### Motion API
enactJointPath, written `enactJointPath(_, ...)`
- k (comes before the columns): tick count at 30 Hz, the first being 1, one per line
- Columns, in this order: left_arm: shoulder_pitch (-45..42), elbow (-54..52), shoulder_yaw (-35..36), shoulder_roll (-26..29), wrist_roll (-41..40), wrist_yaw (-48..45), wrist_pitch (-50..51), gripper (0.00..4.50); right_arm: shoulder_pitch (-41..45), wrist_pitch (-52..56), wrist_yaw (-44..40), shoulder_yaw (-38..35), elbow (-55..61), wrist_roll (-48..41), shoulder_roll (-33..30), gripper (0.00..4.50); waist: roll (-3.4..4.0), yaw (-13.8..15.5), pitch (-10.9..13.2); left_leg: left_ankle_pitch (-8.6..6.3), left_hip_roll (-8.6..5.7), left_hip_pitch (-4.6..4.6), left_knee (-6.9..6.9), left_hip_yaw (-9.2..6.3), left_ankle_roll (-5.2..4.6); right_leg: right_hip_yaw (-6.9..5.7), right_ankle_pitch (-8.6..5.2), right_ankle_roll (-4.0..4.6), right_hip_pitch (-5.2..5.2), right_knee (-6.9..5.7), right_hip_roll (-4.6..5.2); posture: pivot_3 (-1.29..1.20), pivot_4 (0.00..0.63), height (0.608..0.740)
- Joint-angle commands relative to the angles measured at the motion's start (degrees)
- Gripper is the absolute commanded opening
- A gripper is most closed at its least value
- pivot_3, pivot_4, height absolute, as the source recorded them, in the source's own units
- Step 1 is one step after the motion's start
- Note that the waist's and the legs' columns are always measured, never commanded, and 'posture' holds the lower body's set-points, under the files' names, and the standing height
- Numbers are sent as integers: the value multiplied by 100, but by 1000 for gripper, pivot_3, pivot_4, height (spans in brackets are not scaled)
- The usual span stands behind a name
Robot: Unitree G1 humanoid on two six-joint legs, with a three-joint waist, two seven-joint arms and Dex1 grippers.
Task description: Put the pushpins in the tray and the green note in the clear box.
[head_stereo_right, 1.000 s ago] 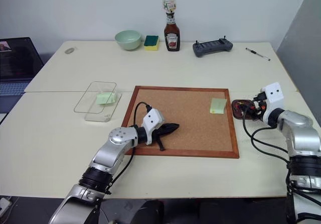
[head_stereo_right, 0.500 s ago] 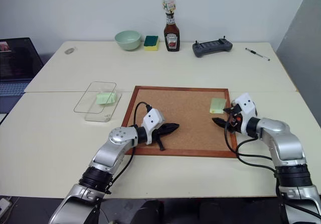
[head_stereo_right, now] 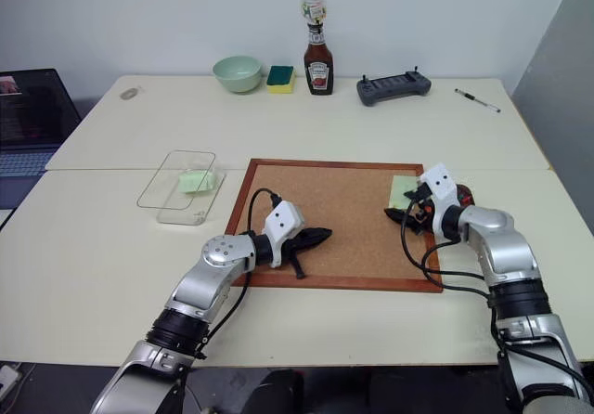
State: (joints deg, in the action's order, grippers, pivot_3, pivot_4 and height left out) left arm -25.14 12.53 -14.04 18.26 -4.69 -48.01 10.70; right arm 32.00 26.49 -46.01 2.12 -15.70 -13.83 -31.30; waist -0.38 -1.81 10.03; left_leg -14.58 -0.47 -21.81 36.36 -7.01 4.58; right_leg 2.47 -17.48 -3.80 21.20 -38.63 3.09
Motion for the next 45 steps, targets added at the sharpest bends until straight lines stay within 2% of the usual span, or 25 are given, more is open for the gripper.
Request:
enactJointPath(1, 264, 228, -284, 4, 164, -75, 186, 0, 227, -297, -18, -4, -186, 133, 26, 3609, 0, 0, 0, 0, -1, -1, 0, 0, 0, 0, 0, 0, 0, 0, 0, 0, 150, 740)
enactJointPath(11, 311, 166, -270, 47, 158, -76, 211, 0, 318, -508, 20, 33, -458, 340, 115, 1996, 0, -5, 0, 0, 0, 0, 0, 0, 0, 0, 0, 0, 2, -1, 0, 0, 150, 740)
enactJointPath(12, 314, 162, -272, 47, 160, -75, 212, 0, 323, -517, 23, 34, -466, 353, 116, 1672, 0, -5, 0, 0, 0, 0, 0, 0, 0, 0, 0, 0, 2, -1, 0, 0, 150, 740)
enactJointPath(18, 319, 150, -290, 53, 172, -80, 210, 0, 306, -475, 3, -23, -395, 341, 100, 507, 0, -6, 0, 0, 1, 0, 0, -1, 0, 0, 0, 0, 2, -1, 0, 0, 150, 740)
enactJointPath(21, 314, 143, -301, 58, 180, -90, 211, 0, 277, -411, -27, -65, -302, 296, 67, 76, 0, -7, 0, 0, 0, -1, 0, 0, 0, 1, 0, 0, 3, -1, 0, 0, 150, 740)
enactJointPath(37, 270, 222, -309, 27, 191, -68, 274, 0, 162, -40, -158, -216, 684, -36, -68, 76, 0, -7, 0, 0, 1, -2, 0, 0, 0, 1, 0, 0, 5, -2, 0, 0, 150, 740)
enactJointPath(45, 22, 214, 101, -133, -103, 146, 520, 0, 40, -133, -385, 51, 1240, 131, -276, 76, 0, 6, 0, 0, -1, -3, 1, -1, 0, 0, 0, 0, 3, -2, 1, 0, 150, 740)
